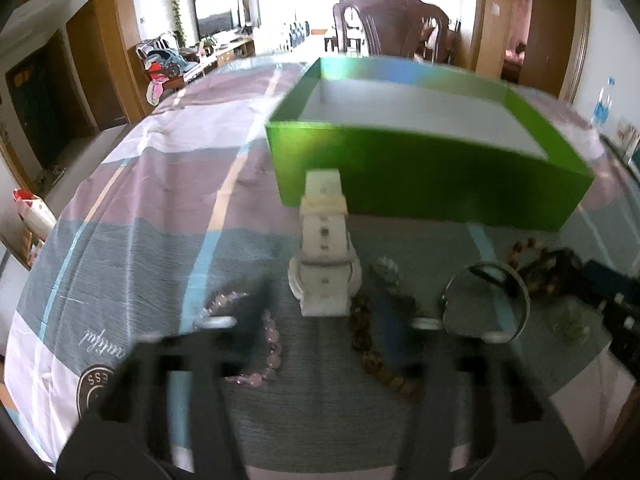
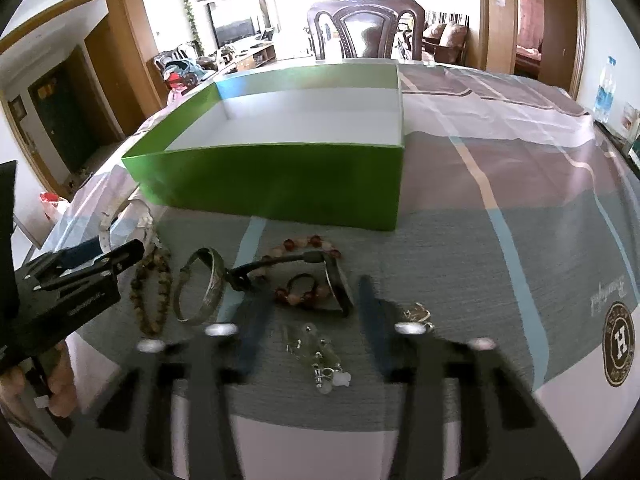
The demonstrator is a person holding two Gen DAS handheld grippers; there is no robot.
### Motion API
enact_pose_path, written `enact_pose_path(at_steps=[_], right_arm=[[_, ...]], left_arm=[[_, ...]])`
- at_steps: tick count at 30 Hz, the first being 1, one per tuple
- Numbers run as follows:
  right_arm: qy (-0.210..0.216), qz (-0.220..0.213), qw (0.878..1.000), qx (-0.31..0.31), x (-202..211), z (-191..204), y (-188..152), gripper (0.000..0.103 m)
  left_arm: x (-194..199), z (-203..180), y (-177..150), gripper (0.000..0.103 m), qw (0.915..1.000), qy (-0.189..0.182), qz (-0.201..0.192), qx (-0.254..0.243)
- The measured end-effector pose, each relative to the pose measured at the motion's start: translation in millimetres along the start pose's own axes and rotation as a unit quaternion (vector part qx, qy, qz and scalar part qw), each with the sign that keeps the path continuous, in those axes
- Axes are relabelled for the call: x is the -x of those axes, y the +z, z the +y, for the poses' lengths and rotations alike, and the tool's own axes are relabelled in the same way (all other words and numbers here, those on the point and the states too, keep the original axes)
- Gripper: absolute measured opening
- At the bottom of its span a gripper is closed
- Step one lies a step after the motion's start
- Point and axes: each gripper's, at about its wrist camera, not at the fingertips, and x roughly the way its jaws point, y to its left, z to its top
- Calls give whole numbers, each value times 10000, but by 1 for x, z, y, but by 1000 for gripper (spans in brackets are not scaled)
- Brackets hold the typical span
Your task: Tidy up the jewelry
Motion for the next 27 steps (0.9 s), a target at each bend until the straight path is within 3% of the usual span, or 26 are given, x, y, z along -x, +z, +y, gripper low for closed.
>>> enact_pose_path(at_steps=[5, 7, 12, 14, 15, 16, 18, 19, 23, 27], right_arm=[[64, 0, 10000, -65, 0, -3, 0, 10], [69, -21, 10000, -53, 1, -2, 0, 9], [178, -186, 9997, -2, 11, 2, 2, 8], [182, -235, 9995, -67, 16, 1, 4, 8], [175, -238, 9995, -144, 20, -1, 6, 9], [173, -255, 9993, -219, 24, -4, 7, 11], [75, -327, 9986, -407, 37, -15, 11, 29], [-35, -358, 9983, -462, 44, -21, 12, 33], [-421, -224, 9981, -378, 52, -38, 11, 34], [-39, 194, 9992, -346, 40, -42, 10, 35]], left_arm=[[0, 1, 0, 31, 10000, -43, -9, 14], [2, 1, 0, 24, 9999, -91, -52, 3], [6, 5, -1, 24, 9998, -157, -92, 90], [11, 9, 0, 34, 9995, -175, -180, 182], [14, 13, 0, 48, 9993, -140, -246, 259], [15, 16, 1, 51, 9990, -105, -291, 326], [16, 22, 1, 52, 9985, -48, -265, 474], [15, 25, 2, 52, 9984, -21, -176, 532], [22, 35, 2, 52, 9985, -107, 148, 508], [37, 32, 8, 60, 9998, 171, -17, 94]])
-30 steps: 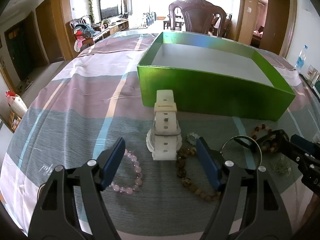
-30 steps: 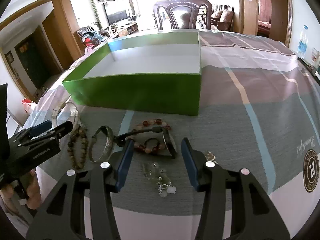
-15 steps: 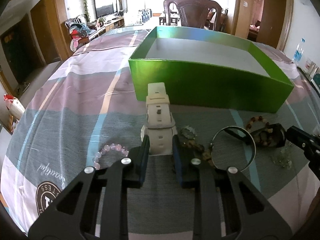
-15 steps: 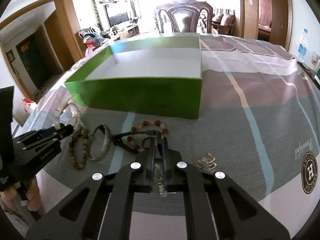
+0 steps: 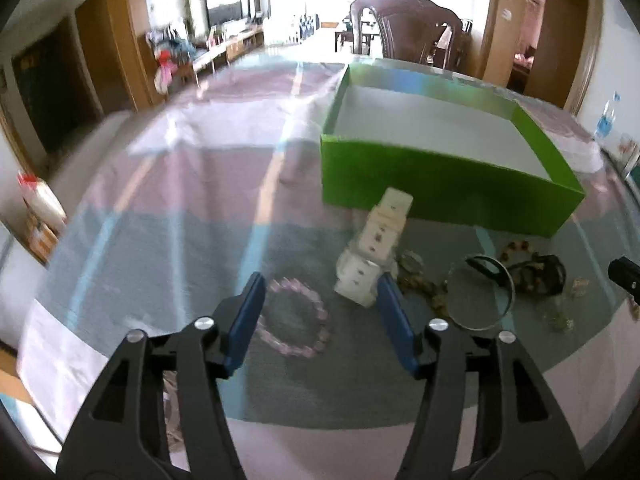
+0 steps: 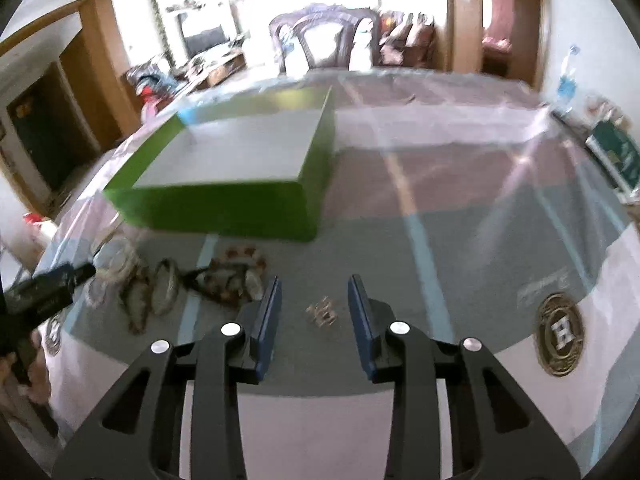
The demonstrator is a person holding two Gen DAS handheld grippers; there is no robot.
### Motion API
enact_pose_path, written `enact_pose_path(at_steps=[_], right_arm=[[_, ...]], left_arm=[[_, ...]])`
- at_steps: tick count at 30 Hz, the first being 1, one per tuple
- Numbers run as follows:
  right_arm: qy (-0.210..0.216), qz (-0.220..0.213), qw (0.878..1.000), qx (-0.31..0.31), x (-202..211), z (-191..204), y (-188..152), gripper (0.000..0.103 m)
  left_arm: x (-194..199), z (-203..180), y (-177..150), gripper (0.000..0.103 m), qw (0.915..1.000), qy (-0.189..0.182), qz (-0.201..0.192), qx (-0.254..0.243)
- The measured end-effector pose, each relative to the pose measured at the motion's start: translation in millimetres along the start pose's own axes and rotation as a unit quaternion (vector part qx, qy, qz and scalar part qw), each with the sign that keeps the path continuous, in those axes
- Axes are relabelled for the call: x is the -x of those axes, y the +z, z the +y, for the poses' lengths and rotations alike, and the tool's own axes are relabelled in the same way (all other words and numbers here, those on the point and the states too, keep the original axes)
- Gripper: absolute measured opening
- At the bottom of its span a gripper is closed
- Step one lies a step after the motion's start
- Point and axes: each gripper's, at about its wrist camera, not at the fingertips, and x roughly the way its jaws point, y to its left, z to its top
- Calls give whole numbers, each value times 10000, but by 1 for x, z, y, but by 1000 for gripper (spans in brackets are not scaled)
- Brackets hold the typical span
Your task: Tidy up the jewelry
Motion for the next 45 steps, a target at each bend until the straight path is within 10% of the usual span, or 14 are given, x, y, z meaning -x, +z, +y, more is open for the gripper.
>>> enact_pose_path(at_steps=[12, 15, 38, 45], right_arm=[[319, 558, 9969, 456, -57, 32, 10, 34], [298, 536, 9967, 529, -61, 32, 7, 17], [-482, -99, 9910, 1242, -14, 54, 14, 7], [382, 414, 9953, 782, -29, 53, 12, 43]], left_arm=[[-30, -27, 18, 67, 9967, -210, 111, -778], [-41, -29, 19, 25, 9972, -195, 228, -688], [10, -19, 9, 26, 9972, -539, -21, -513], [11, -20, 6, 25, 9972, -500, -65, -556]])
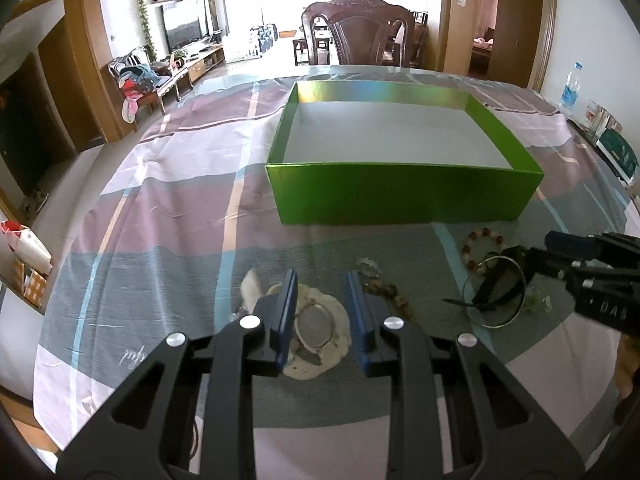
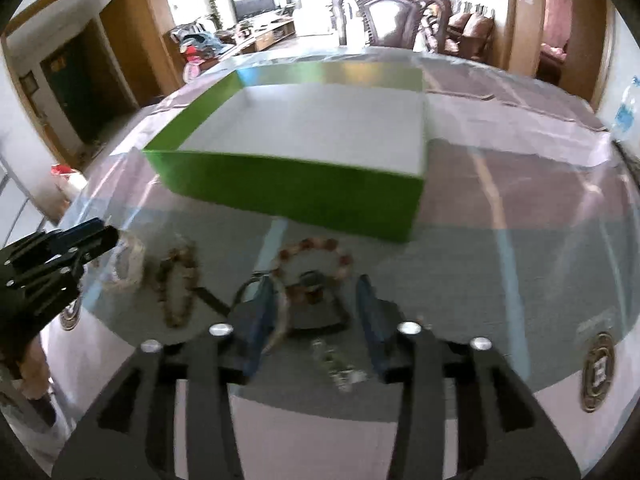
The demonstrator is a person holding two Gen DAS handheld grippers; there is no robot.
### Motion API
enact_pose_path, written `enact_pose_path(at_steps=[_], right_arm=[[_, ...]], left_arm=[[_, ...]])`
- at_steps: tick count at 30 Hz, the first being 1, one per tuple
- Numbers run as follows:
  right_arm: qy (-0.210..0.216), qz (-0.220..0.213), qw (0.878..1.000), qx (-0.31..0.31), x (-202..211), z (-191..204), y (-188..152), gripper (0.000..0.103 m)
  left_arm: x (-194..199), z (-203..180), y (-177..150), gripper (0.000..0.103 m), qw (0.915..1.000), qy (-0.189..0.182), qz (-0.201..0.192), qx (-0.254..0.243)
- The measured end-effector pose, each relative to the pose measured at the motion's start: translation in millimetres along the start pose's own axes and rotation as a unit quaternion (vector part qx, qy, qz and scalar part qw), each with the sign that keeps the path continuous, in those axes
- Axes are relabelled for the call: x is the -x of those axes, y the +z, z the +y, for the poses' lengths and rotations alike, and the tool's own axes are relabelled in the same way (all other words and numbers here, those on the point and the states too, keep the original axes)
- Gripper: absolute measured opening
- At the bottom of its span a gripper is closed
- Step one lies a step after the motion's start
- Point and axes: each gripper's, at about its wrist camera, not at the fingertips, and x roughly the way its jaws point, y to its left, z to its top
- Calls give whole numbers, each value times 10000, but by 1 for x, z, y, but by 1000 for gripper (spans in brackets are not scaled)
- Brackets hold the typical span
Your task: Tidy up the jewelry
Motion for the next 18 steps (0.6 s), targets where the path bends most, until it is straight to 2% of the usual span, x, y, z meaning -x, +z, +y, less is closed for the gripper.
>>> enact_pose_path(at_steps=[4, 5, 8, 9, 15, 18], right_arm=[[48, 284, 9994, 180, -17, 15, -5, 43], [41, 354, 9992, 167, -22, 15, -6, 40], [273, 513, 9982, 134, -30, 17, -10, 12], [322, 501, 9981, 150, -30, 18, -9, 8], [965, 441, 9942, 193, -18, 28, -6, 7], [1241, 416, 9914, 95, -15, 29, -4, 7]], left_arm=[[-5, 8, -2, 28, 9999, 27, 67, 104], [-5, 10, -3, 30, 9999, 33, 74, 138], [-7, 14, -6, 36, 9997, 60, 97, 196], [-8, 16, -7, 37, 9997, 70, 115, 206], [-13, 19, -7, 37, 9995, 55, 175, 269], [-11, 18, -7, 40, 9995, 38, 142, 273]])
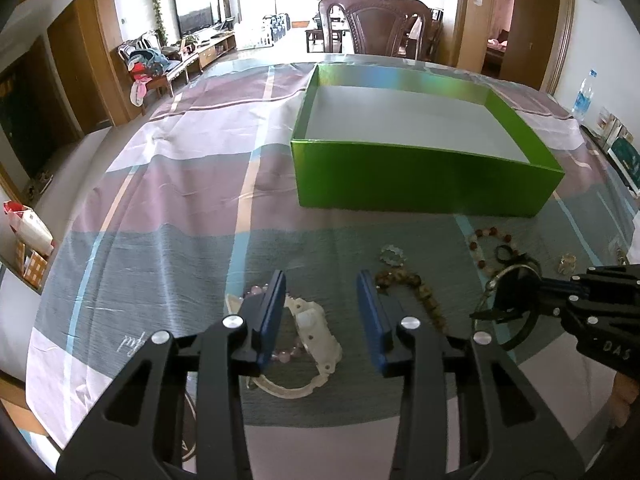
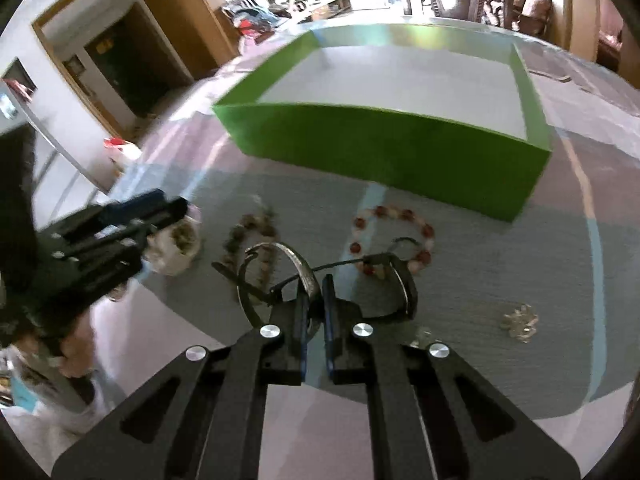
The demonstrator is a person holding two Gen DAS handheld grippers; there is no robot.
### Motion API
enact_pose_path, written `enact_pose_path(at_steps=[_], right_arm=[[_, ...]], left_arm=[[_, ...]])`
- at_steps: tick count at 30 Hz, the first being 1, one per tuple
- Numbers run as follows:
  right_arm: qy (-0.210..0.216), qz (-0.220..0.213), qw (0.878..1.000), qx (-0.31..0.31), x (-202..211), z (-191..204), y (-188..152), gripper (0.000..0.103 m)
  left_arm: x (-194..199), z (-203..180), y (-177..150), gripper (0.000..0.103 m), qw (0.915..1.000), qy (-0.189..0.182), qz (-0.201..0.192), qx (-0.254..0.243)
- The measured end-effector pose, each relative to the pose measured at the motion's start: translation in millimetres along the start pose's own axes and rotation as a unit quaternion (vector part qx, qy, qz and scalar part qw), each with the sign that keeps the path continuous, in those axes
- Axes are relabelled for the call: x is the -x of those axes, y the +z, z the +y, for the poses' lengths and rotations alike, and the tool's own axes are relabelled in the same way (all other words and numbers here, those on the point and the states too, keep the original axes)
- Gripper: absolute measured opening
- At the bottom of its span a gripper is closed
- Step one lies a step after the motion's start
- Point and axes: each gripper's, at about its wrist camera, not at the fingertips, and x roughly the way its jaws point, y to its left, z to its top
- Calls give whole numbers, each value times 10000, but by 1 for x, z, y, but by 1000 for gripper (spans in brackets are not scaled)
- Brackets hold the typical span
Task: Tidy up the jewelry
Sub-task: 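Lift the silver bangle with the right gripper while the left gripper grips the watch strap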
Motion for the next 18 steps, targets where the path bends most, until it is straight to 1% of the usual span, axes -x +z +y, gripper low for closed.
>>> enact_pose_path(at_steps=[1, 2, 3, 5, 8, 9, 11, 12, 13, 15, 17, 18], right_arm=[[-299, -33, 9995, 71, 0, 2, 1, 7], [-749, -117, 9969, 190, 0, 4, 1, 7], [-733, -130, 9971, 151, 1, 1, 1, 7], [-219, -130, 9996, -145, 8, -7, 5, 7], [-114, -305, 9993, -183, 19, -7, 10, 7], [38, -322, 9993, -168, 22, -4, 11, 7], [545, -234, 9980, -215, 24, 1, 14, 7], [713, -234, 9968, -280, 27, 1, 16, 7], [792, -338, 9957, -330, 35, 0, 21, 7], [632, -596, 9957, -322, 50, -4, 28, 7], [287, -784, 9960, -327, 62, -4, 33, 7], [140, -809, 9961, -318, 65, -4, 32, 7]], left_arm=[[1, 0, 0, 43, 10000, 9, -20, -2], [2, 0, 0, 44, 10000, 21, -31, -3], [3, 1, 0, 45, 10000, 41, -47, -3], [6, 1, 0, 45, 9999, 63, -84, -5], [11, 2, 2, 50, 9998, 102, -163, 19], [12, 2, 3, 50, 9998, 110, -188, 25], [15, 2, 4, 51, 9997, 118, -220, 27], [17, 2, 4, 51, 9996, 115, -237, 31], [18, 2, 4, 51, 9996, 110, -249, 31], [22, 3, 3, 52, 9995, 122, -281, 22], [25, 4, 4, 52, 9993, 145, -331, -10], [27, 5, 5, 52, 9992, 168, -369, -29]])
